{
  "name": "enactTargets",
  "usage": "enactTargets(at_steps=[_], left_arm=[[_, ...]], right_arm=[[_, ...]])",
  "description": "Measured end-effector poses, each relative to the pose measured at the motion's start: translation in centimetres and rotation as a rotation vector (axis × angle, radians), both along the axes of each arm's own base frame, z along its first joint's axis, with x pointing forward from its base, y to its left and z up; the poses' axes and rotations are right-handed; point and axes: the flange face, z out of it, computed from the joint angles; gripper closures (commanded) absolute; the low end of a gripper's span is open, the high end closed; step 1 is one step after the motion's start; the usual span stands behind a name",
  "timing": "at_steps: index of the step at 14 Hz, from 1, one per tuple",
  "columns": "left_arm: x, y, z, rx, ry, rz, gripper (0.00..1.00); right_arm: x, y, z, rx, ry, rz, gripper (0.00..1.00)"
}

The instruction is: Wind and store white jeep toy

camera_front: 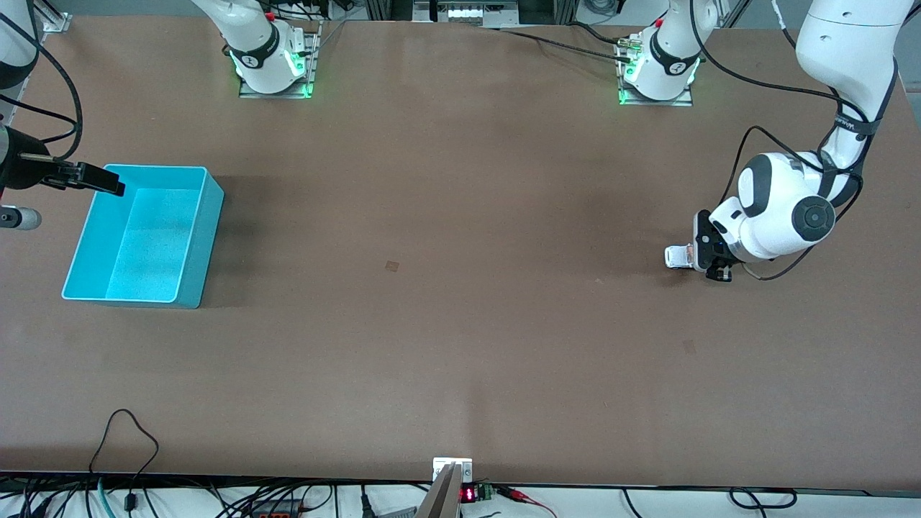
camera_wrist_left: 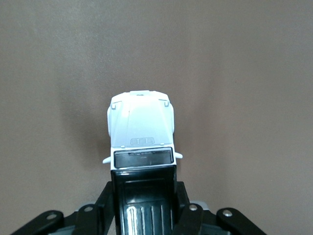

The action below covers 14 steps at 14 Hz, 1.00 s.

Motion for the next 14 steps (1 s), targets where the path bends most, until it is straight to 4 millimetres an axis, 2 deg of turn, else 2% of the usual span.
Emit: enactTargets(at_steps=[5, 9, 14], left_arm=[[0.0, 0.0, 0.0, 0.003, 0.0, 0.019, 0.79], [-0.1, 0.0, 0.0, 0.003, -0.004, 0.021, 0.79], [-0.2, 0.5, -0.1, 0.003, -0.011, 0.032, 0.79]], right_arm=[[0.0, 0.3, -0.1, 0.001, 0.004, 0.005, 0.0], [0.1, 1.3, -0.4, 0.001, 0.012, 0.023, 0.0], [0.2, 1.4, -0.7, 0.002, 0.02, 0.025, 0.0]])
